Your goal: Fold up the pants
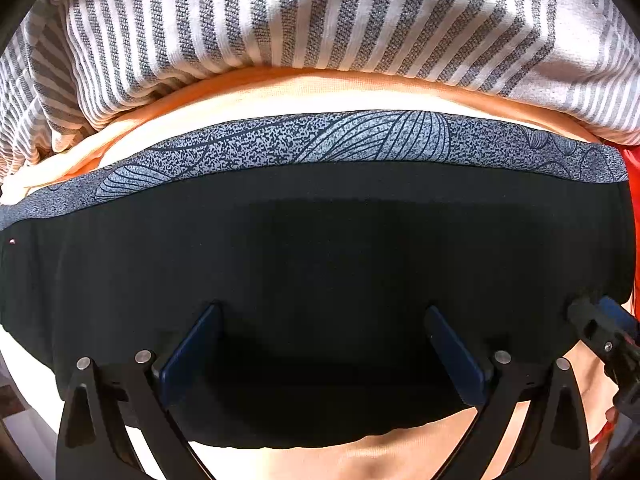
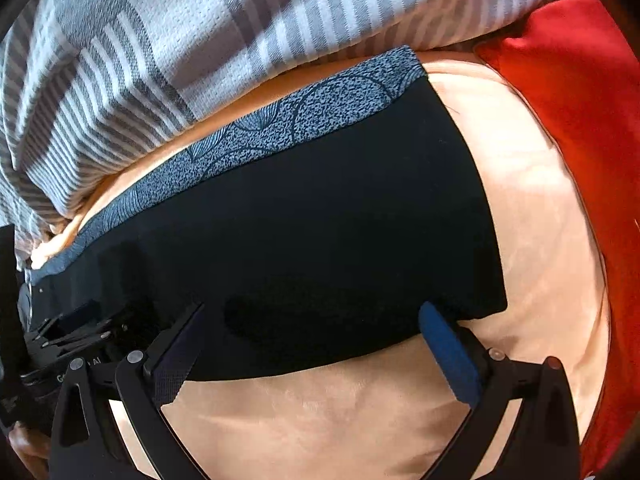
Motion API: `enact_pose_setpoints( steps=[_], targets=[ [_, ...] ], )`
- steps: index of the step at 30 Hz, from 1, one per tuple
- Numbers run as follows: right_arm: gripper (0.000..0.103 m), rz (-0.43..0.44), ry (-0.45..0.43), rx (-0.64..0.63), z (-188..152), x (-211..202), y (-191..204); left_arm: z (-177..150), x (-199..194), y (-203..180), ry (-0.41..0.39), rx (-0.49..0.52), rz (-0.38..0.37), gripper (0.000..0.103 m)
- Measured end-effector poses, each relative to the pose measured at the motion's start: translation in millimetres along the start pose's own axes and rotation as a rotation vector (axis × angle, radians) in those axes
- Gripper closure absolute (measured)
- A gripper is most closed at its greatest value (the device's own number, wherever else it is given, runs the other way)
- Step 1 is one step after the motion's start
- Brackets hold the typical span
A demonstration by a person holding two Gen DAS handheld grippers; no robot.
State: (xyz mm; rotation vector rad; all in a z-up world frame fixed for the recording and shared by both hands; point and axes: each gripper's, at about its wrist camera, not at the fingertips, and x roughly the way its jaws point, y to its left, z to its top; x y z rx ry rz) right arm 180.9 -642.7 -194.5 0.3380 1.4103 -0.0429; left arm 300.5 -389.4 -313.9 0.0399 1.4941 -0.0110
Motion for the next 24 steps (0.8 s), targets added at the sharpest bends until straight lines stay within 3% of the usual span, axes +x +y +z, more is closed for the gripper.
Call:
enact_pose_setpoints(
  steps=[4, 6, 10, 14, 17, 19, 21, 24],
  targets=[
    [0.0, 0.039, -0.022, 0.019, 0, -3, -3, 0, 0, 0, 0.003, -0.002, -0.003, 0.0],
    [0.0, 0.095, -0.045, 0.071, -4, -20, -23, 1, 1, 1, 0.005, -0.001, -0.005, 0.0],
    [0.0, 0.384, -0.112, 0.308, -14, -39, -62, 1, 2, 2, -0.007, 0.001, -0.007, 0.0],
    [0.002, 0.517, -0.15, 0.47, -38, -43, -99, -1, 3, 1, -0.014, -0.003, -0.001, 0.0],
    [0.01, 0.572, -0.149, 0.544, -55, -34, -116, -1, 3, 2, -0.013, -0.003, -0.002, 0.0],
    [0.027, 0.598, -0.141, 0.577, -61, -28, -123, -2, 3, 1, -0.013, -0.003, 0.0, 0.0],
    [0.034, 0.643, -0.151, 0.587, -57, -18, -122, -2, 3, 1, -0.014, -0.004, 0.0, 0.0],
    [0.034, 0.672, -0.173, 0.573, -46, -4, -111, -3, 2, 1, -0.016, -0.003, 0.001, 0.0]
  ],
)
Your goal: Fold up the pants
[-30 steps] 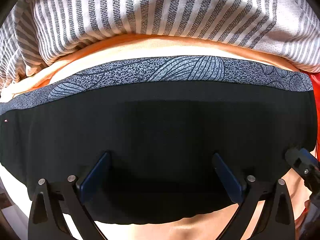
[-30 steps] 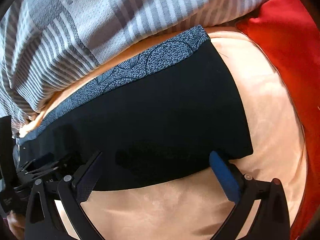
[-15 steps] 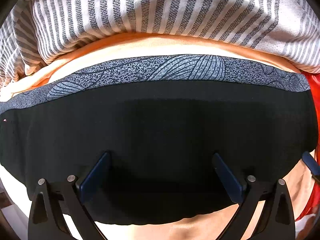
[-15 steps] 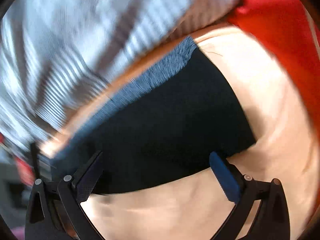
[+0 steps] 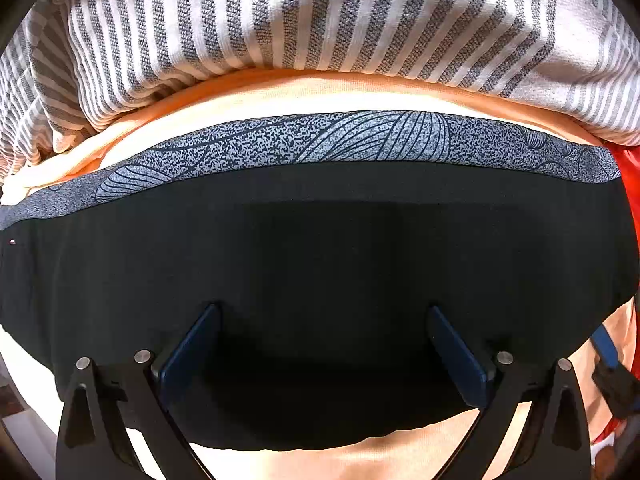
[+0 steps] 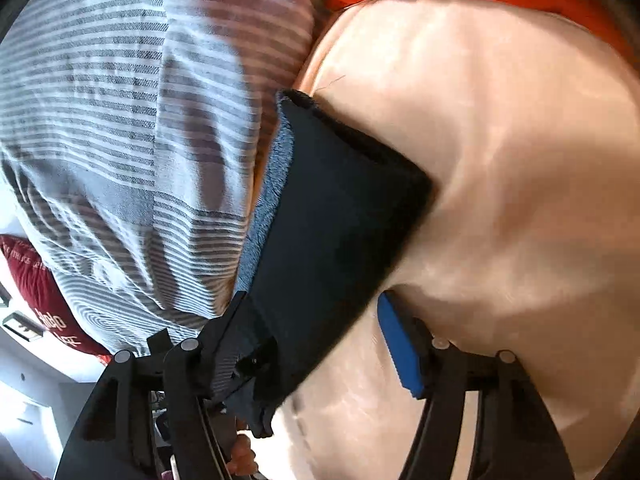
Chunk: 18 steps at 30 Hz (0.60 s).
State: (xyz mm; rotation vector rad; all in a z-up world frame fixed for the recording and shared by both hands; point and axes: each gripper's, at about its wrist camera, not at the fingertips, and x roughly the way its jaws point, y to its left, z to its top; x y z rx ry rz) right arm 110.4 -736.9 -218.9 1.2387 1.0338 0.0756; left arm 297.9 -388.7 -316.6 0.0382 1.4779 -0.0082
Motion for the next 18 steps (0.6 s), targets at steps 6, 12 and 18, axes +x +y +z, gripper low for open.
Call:
enact_pose_setpoints(
  steps=[6, 12, 18],
  targets=[
    [0.034, 0.075, -0.044, -0.026, 11, 27, 14, 0, -1, -1, -0.006, 0.003, 0.006, 0.0],
    [0.035, 0.143, -0.011, -0.005, 17, 40, 21, 6, -14, -4, -0.011, 0.014, 0.029, 0.0],
    [0.082, 0.067, 0.051, 0.041, 18, 52, 16, 41, -42, -3, -0.152, -0.011, 0.082, 0.0]
  ],
)
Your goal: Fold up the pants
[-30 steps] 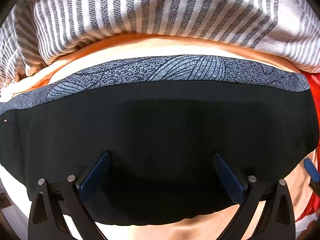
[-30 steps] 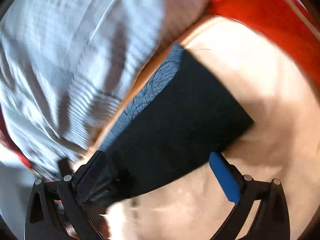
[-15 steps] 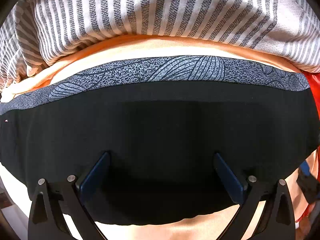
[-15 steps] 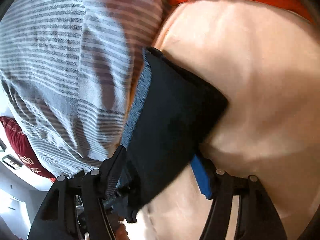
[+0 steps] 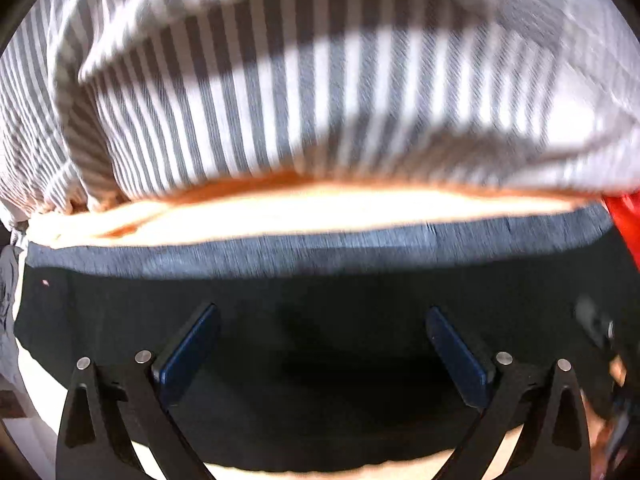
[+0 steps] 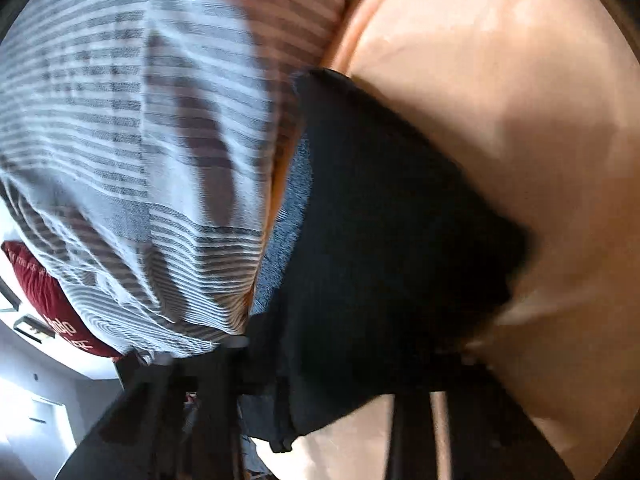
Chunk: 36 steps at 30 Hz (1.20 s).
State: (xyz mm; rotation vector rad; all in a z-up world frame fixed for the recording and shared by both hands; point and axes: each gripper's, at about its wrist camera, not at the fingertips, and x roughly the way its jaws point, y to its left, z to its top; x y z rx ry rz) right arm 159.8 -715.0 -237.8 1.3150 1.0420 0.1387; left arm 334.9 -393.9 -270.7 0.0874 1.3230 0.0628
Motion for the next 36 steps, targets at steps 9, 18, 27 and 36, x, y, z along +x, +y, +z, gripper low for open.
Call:
enact_pose_setpoints(
  steps=[9, 18, 27, 36],
  targets=[
    [0.084, 0.057, 0.008, -0.044, -7, -5, 23, 14, 49, 4, 0.002, -0.04, 0.099, 0.0],
    [0.084, 0.065, 0.009, -0.177, -30, -9, 78, -24, 3, 31, -0.002, 0.014, 0.039, 0.0],
    [0.084, -0.019, 0.074, -0.436, -86, 28, 172, -50, 11, 72, 0.09, -0.022, -0.073, 0.0],
    [0.084, -0.168, 0.172, -0.645, -171, 128, 230, -60, -25, 216, 0.018, -0.152, -0.035, 0.0]
  ],
)
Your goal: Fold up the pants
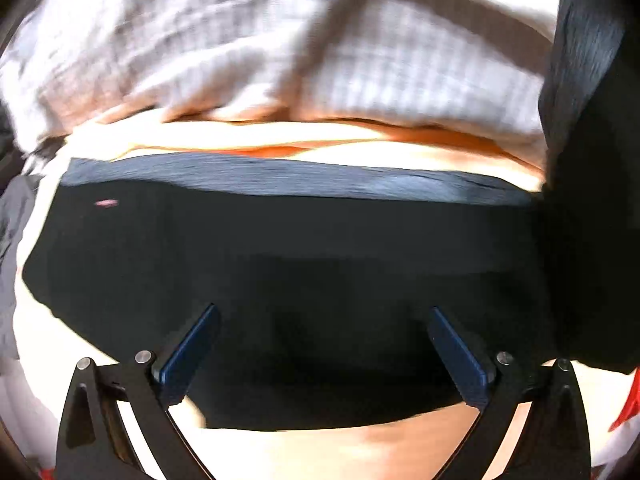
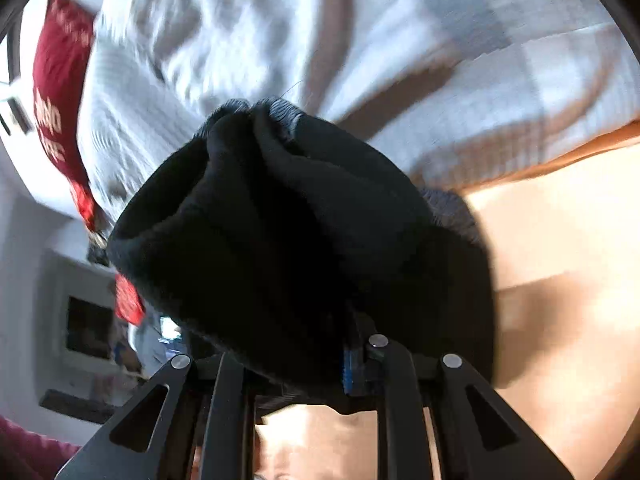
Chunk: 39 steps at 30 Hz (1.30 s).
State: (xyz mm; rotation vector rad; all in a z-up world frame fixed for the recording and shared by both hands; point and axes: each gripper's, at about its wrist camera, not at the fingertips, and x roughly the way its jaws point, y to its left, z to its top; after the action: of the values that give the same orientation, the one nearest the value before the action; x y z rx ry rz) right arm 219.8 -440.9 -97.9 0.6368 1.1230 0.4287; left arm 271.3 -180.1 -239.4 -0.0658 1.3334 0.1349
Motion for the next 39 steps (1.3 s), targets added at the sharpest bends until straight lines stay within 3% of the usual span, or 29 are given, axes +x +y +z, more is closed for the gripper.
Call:
enact_pose_setpoints(
  steps=[5, 9, 11, 12, 13, 17, 21, 26, 28, 31, 35, 39],
  targets=[
    [0.083, -0.189, 0.096, -0.07, -26, 81, 35, -8, 7, 90, 0.016, -0.077, 0.068, 0.0],
    [0.076, -0.425, 0.175, -0.174, -58, 146, 60, -21, 16, 136, 0.019, -0.115, 0.068, 0.0],
    [0.068, -0.521, 0.158, -0.267, -71, 153, 71, -19, 19, 152, 0.014, -0.119, 0.065, 0.0],
    [0.051, -0.539, 0.154, -0.317, -77, 156, 85, -21, 18, 158, 0.012, -0.119, 0.061, 0.0],
    [0.037, -0.531, 0.161, -0.359, -83, 159, 99, -24, 21, 162, 0.012, -0.12, 0.056, 0.0],
    [0.037, -0.498, 0.19, -0.476, -102, 164, 133, -13, 16, 164, 0.003, -0.145, 0.01, 0.0],
    [0.04, -0.389, 0.177, -0.288, -100, 134, 99, -7, 3, 139, -0.008, -0.087, -0.05, 0.0],
    [0.043, -0.451, 0.137, -0.122, -94, 89, 53, -5, -1, 90, 0.002, 0.058, -0.19, 0.0],
    [0.043, -0.462, 0.124, -0.093, -95, 70, 49, -5, -2, 72, 0.003, 0.094, -0.241, 0.009],
    [0.043, -0.462, 0.115, -0.048, -96, 55, 39, -3, -2, 49, 0.021, 0.124, -0.311, 0.01],
    [0.043, -0.448, 0.111, -0.007, -98, 48, 28, 3, 6, 30, 0.03, 0.16, -0.326, 0.01],
    [0.043, -0.427, 0.119, 0.019, -97, 39, 18, 8, 23, 24, 0.1, 0.157, -0.346, 0.028]
  ],
)
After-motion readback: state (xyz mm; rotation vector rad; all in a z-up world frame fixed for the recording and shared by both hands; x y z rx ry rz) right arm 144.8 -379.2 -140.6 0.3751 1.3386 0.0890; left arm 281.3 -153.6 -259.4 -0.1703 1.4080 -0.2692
